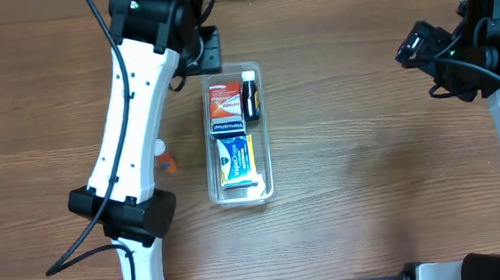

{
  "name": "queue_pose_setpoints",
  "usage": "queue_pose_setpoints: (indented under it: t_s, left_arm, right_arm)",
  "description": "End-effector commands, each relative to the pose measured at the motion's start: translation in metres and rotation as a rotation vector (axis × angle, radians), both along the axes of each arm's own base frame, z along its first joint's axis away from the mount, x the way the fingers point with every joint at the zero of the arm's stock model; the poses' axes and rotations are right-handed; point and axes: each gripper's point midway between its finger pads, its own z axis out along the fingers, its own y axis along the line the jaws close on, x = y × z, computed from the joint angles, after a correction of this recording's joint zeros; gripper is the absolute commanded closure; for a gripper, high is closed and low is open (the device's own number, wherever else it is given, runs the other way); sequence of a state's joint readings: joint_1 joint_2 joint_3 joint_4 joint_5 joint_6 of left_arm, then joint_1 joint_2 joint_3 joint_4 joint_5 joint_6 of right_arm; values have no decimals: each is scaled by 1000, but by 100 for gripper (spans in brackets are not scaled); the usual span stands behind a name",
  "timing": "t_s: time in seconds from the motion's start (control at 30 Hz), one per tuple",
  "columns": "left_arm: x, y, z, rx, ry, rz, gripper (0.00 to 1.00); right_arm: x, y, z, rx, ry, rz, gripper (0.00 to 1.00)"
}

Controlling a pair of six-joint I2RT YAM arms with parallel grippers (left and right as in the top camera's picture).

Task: Pack container
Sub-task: 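Carry the brown bottle into the container and release it upright, then move the left gripper to the orange tube and grasp it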

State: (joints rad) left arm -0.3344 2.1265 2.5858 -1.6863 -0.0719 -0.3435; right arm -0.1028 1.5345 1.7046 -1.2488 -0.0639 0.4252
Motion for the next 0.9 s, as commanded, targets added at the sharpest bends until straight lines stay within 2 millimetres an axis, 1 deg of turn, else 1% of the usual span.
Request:
queue_pose_setpoints:
  t_s: [0.0,0.07,0.13,0.17,0.2,0.23,0.27,0.33,0.37,0.43,0.47,0.53,0.6,0.63,0.7,0.73,0.8,0.87]
  left_arm:
    - [6,36,-8,43,27,-2,37]
    - [6,44,-15,-15,69,-17,33]
    - [2,55,-30,-70,135,-21,34]
    - [0,62,-39,-76,169,-12,37]
    - [-4,73,-51,-76,215,3,42]
    - [-8,80,-61,-79,253,14,45]
    - [-16,87,-78,-90,319,9,50]
    - [-22,93,-88,-73,360,3,49]
    - [-25,97,-93,-52,376,6,46]
    - [-27,101,-97,-30,392,10,43]
    - [-29,100,-99,-34,400,10,43]
    - [-31,91,-97,-86,404,2,44]
    - [-33,88,-89,-89,383,8,44]
    - [-35,87,-81,-81,360,9,44]
    - [-42,82,-55,-76,291,-11,41]
    - [-48,84,-42,-47,253,1,40]
    - [-61,97,-24,47,198,49,33]
    - [-72,101,-19,78,181,55,28]
  right_arm:
    - [1,1,2,-1,-9,5,0]
    - [1,1,2,-1,-9,5,0]
    - [1,1,2,-1,-9,5,0]
    - [1,1,2,-1,-9,5,0]
    - [1,1,2,-1,-9,5,0]
    - [1,1,2,-1,-9,5,0]
    - [1,1,2,-1,-9,5,0]
    - [1,1,2,-1,-9,5,0]
    - [1,1,2,-1,-9,5,0]
    - [1,1,2,-1,-9,5,0]
    - [1,1,2,-1,-9,5,0]
    - [1,1,2,-1,-9,5,0]
    - [1,1,2,-1,-9,5,0]
    - [1,1,2,-1,-9,5,0]
    - [1,1,2,-1,-9,5,0]
    - [1,1,2,-1,-9,5,0]
    - [1,1,2,-1,-9,5,0]
    - [1,1,2,-1,-9,5,0]
